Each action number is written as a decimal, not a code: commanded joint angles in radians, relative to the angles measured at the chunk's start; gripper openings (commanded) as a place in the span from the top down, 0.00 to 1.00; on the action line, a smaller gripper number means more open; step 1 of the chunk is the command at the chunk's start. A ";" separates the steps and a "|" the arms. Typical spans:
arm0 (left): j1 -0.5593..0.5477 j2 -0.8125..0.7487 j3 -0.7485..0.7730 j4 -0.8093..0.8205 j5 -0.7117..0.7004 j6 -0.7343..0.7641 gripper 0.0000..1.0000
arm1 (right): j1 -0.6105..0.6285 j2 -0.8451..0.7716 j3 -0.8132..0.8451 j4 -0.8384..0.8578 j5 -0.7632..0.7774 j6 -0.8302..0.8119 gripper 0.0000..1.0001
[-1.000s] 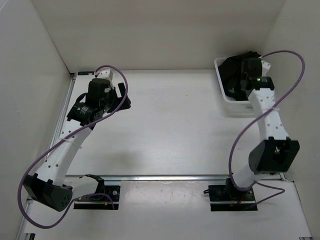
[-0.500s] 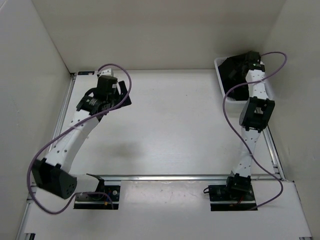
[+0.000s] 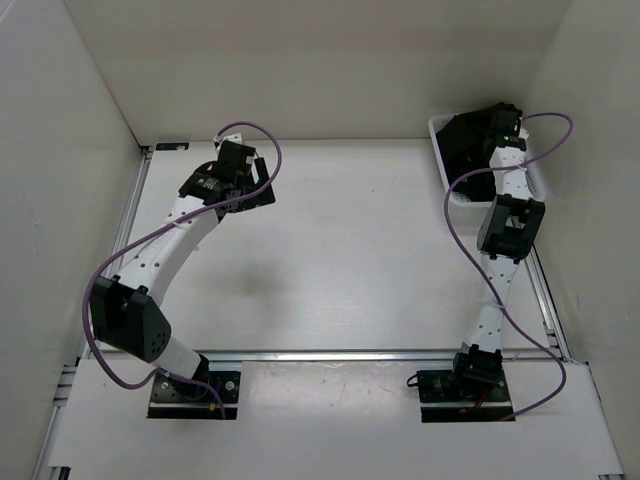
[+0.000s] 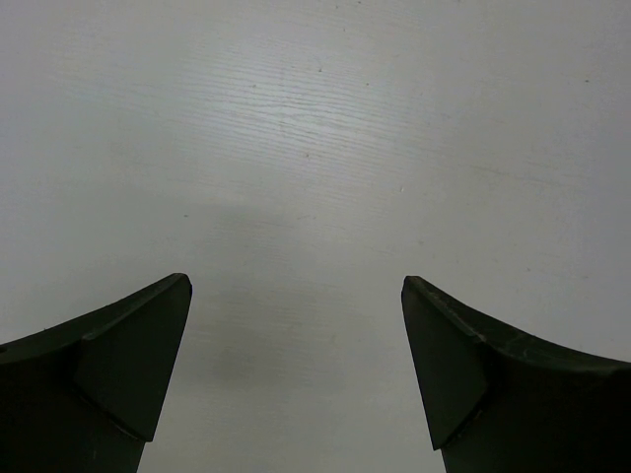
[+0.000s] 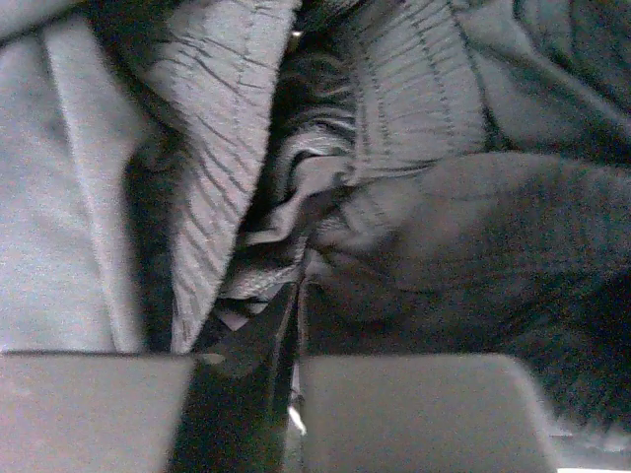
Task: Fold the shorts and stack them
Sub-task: Grab the shorts from the pile, then move the shorts to the center of the board, then flatten the shorts out
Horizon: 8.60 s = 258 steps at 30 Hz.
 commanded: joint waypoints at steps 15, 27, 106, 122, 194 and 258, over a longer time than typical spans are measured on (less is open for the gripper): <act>-0.023 -0.216 -0.095 0.004 0.018 -0.014 0.00 | 0.054 -0.679 -0.185 -0.043 -0.063 -0.075 1.00; -0.023 -0.313 -0.096 -0.024 -0.002 -0.014 0.00 | 0.132 -0.741 0.019 -0.109 -0.161 -0.154 1.00; 0.203 0.070 0.741 -0.390 0.164 -0.057 0.90 | 0.807 -0.758 -0.255 -0.072 -0.187 -0.199 1.00; -0.328 0.387 0.768 -0.256 0.409 -0.017 0.86 | 0.543 -1.238 -1.037 0.063 -0.066 -0.073 0.85; 0.222 -0.313 -0.316 -0.148 0.529 -0.097 0.51 | 0.529 -1.822 -1.728 0.000 0.049 -0.001 0.61; 0.124 0.443 1.054 -0.459 0.497 -0.004 0.90 | 0.316 -1.017 -0.791 0.147 -0.339 0.136 1.00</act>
